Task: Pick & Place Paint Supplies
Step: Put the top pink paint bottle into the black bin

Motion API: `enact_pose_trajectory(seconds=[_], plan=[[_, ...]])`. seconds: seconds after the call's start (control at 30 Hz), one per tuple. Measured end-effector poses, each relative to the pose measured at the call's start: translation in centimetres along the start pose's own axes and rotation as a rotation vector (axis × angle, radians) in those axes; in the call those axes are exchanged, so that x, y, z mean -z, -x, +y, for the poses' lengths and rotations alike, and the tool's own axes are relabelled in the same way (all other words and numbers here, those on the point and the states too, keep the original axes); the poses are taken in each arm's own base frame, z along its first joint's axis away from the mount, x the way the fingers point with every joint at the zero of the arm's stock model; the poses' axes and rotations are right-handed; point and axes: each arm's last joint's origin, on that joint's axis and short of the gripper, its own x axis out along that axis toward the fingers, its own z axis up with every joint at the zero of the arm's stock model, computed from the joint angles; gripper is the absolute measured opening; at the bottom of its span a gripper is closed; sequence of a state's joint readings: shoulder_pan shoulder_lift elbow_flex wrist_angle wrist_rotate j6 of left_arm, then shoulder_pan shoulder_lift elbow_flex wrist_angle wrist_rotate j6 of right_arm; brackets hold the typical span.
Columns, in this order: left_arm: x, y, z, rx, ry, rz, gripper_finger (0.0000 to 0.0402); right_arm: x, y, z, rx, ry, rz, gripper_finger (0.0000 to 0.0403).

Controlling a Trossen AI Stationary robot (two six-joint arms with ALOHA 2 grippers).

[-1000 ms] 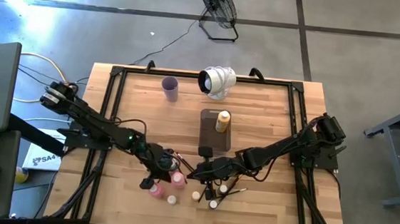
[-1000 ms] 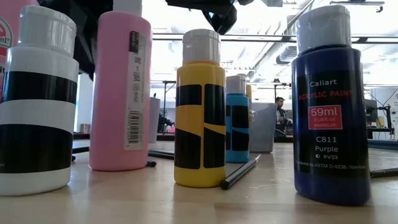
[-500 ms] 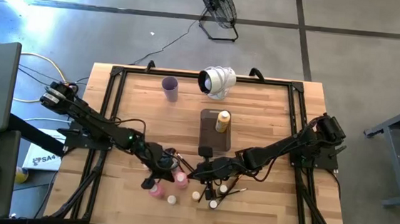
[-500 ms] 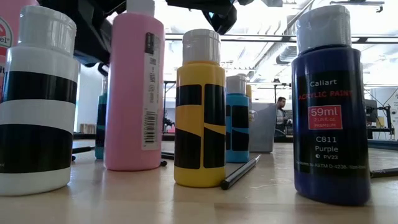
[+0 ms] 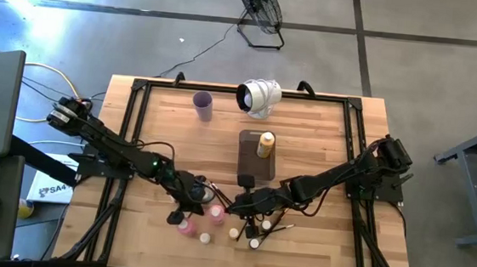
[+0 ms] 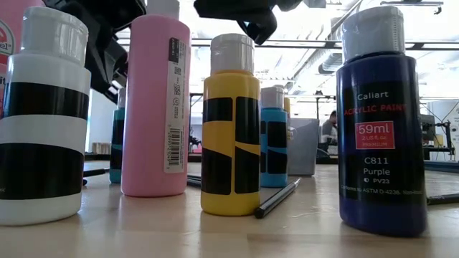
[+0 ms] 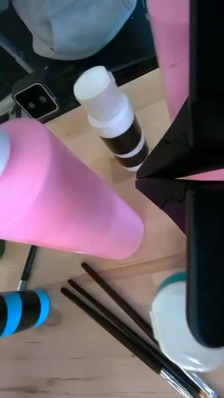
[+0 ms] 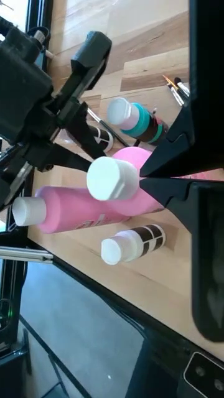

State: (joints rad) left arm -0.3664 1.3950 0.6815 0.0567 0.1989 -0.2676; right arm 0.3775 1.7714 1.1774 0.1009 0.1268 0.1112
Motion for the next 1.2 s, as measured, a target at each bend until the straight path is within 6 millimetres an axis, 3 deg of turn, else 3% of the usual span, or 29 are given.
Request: enact_pose_trajectory(seconds=[0.43, 0.9, 1.2], plan=[[-0.7, 2.2, -0.6, -0.006, -0.039, -0.051, 0.0005, -0.2, -0.1, -0.1, -0.026, -0.055, -0.018, 0.0011], [-0.7, 2.2, -0.5, -0.021, -0.035, -0.044, 0.0005, -0.5, 0.0, 0.0, -0.029, -0.061, -0.048, 0.0187], [-0.7, 2.2, -0.5, -0.023, -0.034, -0.045, 0.0005, -0.2, -1.3, 0.0, -0.039, -0.065, -0.11, 0.0201]])
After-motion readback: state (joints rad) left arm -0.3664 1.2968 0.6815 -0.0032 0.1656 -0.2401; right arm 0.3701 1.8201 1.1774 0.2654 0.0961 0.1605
